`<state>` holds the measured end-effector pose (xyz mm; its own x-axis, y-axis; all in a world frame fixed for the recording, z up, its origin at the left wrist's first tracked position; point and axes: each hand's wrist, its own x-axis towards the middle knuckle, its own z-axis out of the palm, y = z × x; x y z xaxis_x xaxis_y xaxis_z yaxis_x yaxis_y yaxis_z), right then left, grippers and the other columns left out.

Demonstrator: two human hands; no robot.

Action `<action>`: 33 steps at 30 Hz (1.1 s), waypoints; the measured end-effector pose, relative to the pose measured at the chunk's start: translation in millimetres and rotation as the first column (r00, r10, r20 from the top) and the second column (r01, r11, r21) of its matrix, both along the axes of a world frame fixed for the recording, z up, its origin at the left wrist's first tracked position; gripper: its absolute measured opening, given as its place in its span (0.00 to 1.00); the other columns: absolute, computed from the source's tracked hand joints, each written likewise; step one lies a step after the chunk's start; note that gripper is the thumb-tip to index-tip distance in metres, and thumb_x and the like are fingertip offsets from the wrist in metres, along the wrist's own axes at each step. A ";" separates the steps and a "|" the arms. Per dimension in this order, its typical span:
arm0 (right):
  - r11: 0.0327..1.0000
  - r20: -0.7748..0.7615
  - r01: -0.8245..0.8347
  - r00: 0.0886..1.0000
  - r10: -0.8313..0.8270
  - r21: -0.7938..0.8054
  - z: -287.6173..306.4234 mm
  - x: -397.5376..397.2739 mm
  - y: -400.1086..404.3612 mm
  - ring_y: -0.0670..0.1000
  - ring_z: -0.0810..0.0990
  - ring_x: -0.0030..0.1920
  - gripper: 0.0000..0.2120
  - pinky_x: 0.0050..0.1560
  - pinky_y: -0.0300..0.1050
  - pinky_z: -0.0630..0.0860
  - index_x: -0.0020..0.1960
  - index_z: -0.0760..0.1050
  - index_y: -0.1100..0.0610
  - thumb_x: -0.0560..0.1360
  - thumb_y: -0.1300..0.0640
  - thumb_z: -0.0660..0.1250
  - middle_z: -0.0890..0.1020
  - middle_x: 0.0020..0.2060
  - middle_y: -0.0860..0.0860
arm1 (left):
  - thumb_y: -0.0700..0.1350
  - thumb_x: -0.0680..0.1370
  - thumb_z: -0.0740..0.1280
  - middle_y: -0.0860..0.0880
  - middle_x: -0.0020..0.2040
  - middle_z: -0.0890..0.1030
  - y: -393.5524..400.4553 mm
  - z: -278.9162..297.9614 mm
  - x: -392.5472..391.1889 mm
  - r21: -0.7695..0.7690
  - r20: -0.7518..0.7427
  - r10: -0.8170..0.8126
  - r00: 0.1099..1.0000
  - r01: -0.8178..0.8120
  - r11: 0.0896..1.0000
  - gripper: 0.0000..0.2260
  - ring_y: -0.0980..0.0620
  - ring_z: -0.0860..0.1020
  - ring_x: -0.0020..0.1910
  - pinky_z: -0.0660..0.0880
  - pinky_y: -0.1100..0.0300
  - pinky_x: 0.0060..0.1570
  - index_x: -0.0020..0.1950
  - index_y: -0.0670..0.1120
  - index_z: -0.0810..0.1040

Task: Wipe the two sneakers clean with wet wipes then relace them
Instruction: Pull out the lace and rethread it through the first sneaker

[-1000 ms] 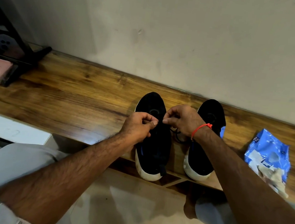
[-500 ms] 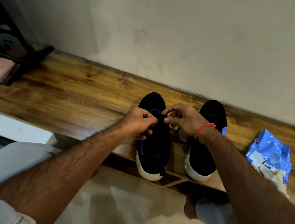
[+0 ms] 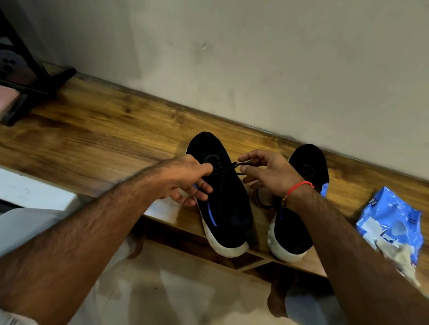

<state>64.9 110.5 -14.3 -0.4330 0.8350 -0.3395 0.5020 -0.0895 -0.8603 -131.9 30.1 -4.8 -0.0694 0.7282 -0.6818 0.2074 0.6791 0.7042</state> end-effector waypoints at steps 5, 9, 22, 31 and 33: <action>0.997 0.001 0.028 1.000 -0.029 0.072 -1.4 -1.2 0.8 0.50 0.81 0.39 0.07 0.42 0.51 0.80 0.54 0.79 0.57 0.77 0.60 0.71 0.79 0.39 0.52 | 0.49 0.86 0.59 0.49 0.37 0.85 -3.2 4.3 -11.0 -0.097 -0.176 -0.214 0.961 0.200 0.975 0.10 0.54 0.81 0.33 0.75 0.61 0.33 0.60 0.46 0.76; 0.991 -0.025 0.058 0.998 -0.055 0.120 -5.9 -5.2 0.7 0.51 0.81 0.38 0.08 0.37 0.44 0.77 0.53 0.77 0.56 0.75 0.60 0.73 0.79 0.39 0.51 | 0.50 0.86 0.58 0.50 0.35 0.84 -4.9 0.8 -14.9 -0.175 -0.280 -0.302 0.912 0.261 0.949 0.10 0.53 0.82 0.32 0.74 0.62 0.32 0.61 0.48 0.74; 0.803 0.629 -0.419 0.774 0.072 0.424 0.8 -18.4 -33.6 0.49 0.76 0.47 0.24 0.46 0.51 0.78 0.39 0.66 0.45 0.69 0.24 0.60 0.75 0.44 0.45 | 0.48 0.82 0.66 0.50 0.64 0.74 9.2 -11.7 -7.6 0.435 -0.711 0.020 0.703 0.417 0.798 0.15 0.49 0.74 0.61 0.78 0.48 0.55 0.68 0.59 0.73; 0.722 0.678 -0.497 0.733 0.054 0.480 7.9 -24.5 -46.4 0.53 0.75 0.58 0.13 0.54 0.53 0.76 0.53 0.74 0.49 0.78 0.40 0.61 0.75 0.53 0.47 | 0.47 0.81 0.68 0.53 0.59 0.79 2.9 -20.4 7.7 0.416 -0.784 -0.004 0.621 0.530 0.739 0.06 0.51 0.77 0.57 0.79 0.47 0.52 0.57 0.54 0.82; 0.724 0.659 -0.495 0.748 0.074 0.481 7.0 -24.0 -45.0 0.53 0.75 0.57 0.10 0.54 0.54 0.77 0.51 0.74 0.49 0.79 0.43 0.61 0.73 0.51 0.47 | 0.48 0.81 0.68 0.53 0.58 0.79 3.0 -19.4 6.6 0.422 -0.779 0.007 0.627 0.516 0.745 0.05 0.51 0.78 0.56 0.79 0.46 0.51 0.56 0.53 0.81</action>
<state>40.8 65.5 -7.3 -0.5870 0.8056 -0.0805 0.8001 0.5621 -0.2096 -125.2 33.0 -24.1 -0.0654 0.9968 0.0460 0.8917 0.0377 0.4511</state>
